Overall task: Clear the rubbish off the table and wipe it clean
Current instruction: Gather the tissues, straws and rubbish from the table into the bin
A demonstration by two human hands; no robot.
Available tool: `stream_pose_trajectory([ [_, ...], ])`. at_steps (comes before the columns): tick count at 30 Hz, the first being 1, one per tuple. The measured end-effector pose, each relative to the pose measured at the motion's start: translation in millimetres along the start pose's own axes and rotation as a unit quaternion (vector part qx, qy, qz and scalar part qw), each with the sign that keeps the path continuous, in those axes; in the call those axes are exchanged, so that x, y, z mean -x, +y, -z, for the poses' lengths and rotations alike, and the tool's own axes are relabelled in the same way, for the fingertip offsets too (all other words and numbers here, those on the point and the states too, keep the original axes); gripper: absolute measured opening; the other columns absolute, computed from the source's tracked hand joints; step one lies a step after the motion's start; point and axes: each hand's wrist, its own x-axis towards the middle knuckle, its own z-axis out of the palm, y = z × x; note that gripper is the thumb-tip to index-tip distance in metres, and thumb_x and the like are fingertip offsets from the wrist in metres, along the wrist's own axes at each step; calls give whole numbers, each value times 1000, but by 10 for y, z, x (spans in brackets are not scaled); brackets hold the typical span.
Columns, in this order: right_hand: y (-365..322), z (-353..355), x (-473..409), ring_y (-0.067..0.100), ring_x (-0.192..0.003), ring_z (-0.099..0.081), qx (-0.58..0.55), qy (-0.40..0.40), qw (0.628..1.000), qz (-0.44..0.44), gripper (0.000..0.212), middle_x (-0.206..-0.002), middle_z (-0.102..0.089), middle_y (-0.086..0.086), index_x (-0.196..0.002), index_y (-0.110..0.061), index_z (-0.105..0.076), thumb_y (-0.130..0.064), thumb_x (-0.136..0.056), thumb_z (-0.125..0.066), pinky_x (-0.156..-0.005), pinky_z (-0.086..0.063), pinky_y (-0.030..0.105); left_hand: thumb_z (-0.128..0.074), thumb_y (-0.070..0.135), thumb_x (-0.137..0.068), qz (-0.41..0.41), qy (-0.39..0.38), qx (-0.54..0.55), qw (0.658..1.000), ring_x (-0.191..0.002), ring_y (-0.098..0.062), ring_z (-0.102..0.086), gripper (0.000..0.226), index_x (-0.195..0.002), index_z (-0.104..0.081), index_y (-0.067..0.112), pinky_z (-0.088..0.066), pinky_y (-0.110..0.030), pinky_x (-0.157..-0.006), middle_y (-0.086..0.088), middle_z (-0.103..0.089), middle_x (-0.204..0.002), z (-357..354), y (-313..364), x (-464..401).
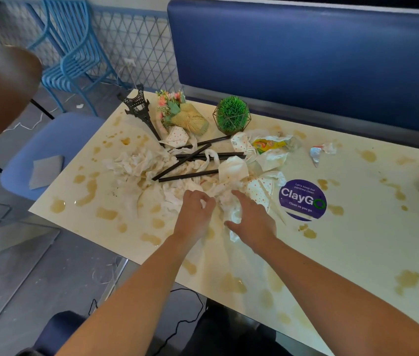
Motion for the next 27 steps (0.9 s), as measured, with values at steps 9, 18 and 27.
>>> stream_pose_trajectory([
  [9, -47, -66, -204, 22, -98, -57, 73, 17, 997, 24, 41, -112, -57, 0, -131, -39, -36, -30, -96, -54, -67, -45, 31, -45, 8, -95, 42, -31, 20, 998, -55, -15, -42, 21, -108, -36, 21, -34, -26, -48, 1, -43, -82, 75, 63, -190],
  [18, -28, -45, -314, 22, -88, -62, 80, 15, 996, 40, 23, -116, -52, -3, -120, -29, -52, -33, -98, -49, -61, -38, 29, -34, 8, -99, 39, -67, 48, 996, -78, -12, -54, 30, -112, -51, 28, -55, -44, -78, 0, -55, -96, 23, -36, -345],
  [27, -11, 196, -224, 18, -67, -52, -141, 78, 987, 13, 17, -102, -41, -12, -101, -31, -52, -40, -88, -58, -51, -35, 25, -38, 22, -104, -2, -81, -31, 996, -98, -12, -55, 25, -117, -59, 21, -38, -23, -75, -2, -55, -121, -4, 25, -429],
])
